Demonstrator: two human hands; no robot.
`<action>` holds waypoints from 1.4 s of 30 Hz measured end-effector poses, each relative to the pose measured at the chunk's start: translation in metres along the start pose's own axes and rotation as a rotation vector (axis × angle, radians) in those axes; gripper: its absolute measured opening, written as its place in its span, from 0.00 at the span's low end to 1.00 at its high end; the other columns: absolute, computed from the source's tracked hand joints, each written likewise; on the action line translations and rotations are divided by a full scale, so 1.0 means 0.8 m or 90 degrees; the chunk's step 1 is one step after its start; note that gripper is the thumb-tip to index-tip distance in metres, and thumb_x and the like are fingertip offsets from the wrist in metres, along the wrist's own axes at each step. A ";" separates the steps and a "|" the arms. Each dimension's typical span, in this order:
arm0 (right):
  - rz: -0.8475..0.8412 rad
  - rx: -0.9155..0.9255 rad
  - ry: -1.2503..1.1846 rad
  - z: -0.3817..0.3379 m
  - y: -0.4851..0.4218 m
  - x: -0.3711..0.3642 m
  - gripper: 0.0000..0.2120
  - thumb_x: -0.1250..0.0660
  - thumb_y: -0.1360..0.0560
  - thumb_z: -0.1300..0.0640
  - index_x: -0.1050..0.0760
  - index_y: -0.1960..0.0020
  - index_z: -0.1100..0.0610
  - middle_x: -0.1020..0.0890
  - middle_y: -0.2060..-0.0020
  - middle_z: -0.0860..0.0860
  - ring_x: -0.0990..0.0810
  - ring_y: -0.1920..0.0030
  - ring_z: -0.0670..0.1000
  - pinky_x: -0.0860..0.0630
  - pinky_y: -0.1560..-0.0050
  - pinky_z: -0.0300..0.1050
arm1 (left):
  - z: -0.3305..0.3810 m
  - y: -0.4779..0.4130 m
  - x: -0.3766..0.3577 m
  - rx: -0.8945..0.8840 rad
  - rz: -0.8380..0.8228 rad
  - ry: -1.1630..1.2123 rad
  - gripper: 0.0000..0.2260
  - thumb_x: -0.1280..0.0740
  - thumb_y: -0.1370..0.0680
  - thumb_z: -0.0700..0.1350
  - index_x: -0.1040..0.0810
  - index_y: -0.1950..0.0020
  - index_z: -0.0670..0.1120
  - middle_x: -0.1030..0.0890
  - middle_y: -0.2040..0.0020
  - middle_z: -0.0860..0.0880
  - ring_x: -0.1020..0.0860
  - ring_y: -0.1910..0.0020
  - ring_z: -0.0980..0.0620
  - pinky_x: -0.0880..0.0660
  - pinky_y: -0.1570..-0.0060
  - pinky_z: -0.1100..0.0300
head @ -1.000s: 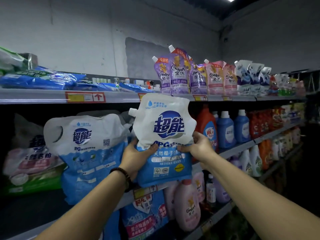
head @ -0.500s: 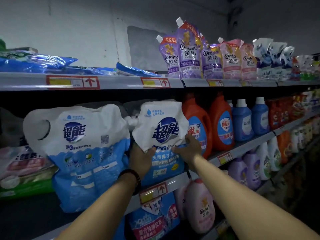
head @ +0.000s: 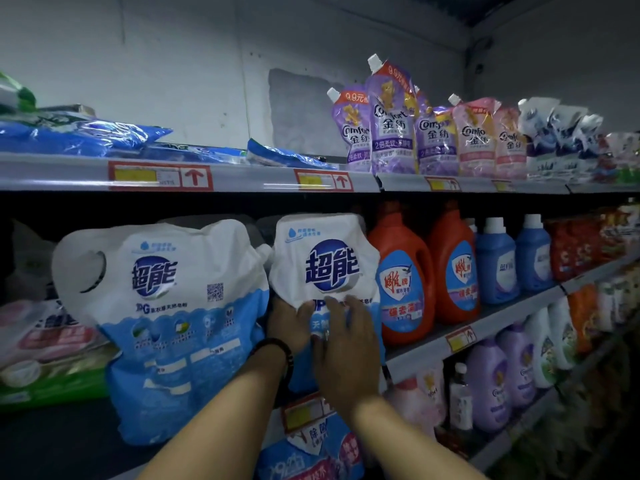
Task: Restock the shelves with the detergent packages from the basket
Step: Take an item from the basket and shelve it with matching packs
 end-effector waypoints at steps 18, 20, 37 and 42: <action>-0.501 -0.060 0.260 0.009 -0.060 -0.019 0.37 0.37 0.18 0.49 0.50 0.14 0.50 0.47 0.16 0.56 0.49 0.16 0.62 0.34 0.23 0.65 | 0.046 0.098 0.077 -0.403 -0.099 -0.919 0.25 0.42 0.15 0.48 0.41 0.19 0.45 0.29 0.27 0.41 0.33 0.26 0.38 0.44 0.26 0.39; -0.520 -0.084 0.250 -0.001 -0.062 -0.006 0.42 0.33 0.19 0.51 0.56 0.14 0.50 0.48 0.16 0.57 0.47 0.16 0.62 0.33 0.23 0.61 | 0.030 0.101 0.110 -0.412 -0.104 -0.941 0.21 0.44 0.14 0.50 0.37 0.21 0.47 0.26 0.31 0.43 0.33 0.27 0.40 0.46 0.29 0.40; -0.385 -0.103 0.278 -0.123 0.036 0.038 0.25 0.33 0.22 0.45 0.34 0.29 0.54 0.30 0.33 0.57 0.29 0.32 0.60 0.27 0.34 0.55 | -0.045 0.188 0.353 -0.275 -0.006 -0.867 0.28 0.29 0.33 0.37 0.18 0.34 0.51 0.23 0.36 0.46 0.28 0.31 0.38 0.32 0.29 0.33; -0.399 -0.053 0.154 -0.176 0.042 0.016 0.21 0.37 0.19 0.47 0.33 0.30 0.54 0.29 0.34 0.58 0.28 0.33 0.61 0.23 0.37 0.56 | -0.044 0.202 0.373 -0.255 0.038 -0.777 0.21 0.34 0.30 0.47 0.19 0.37 0.56 0.24 0.40 0.53 0.28 0.35 0.43 0.33 0.33 0.42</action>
Point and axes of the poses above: each hand's wrist, its own y-axis away from the middle knuckle, its own x-axis out of the back of the hand, z = x × y, the point moved 2 cm from there along -y, towards the middle knuckle
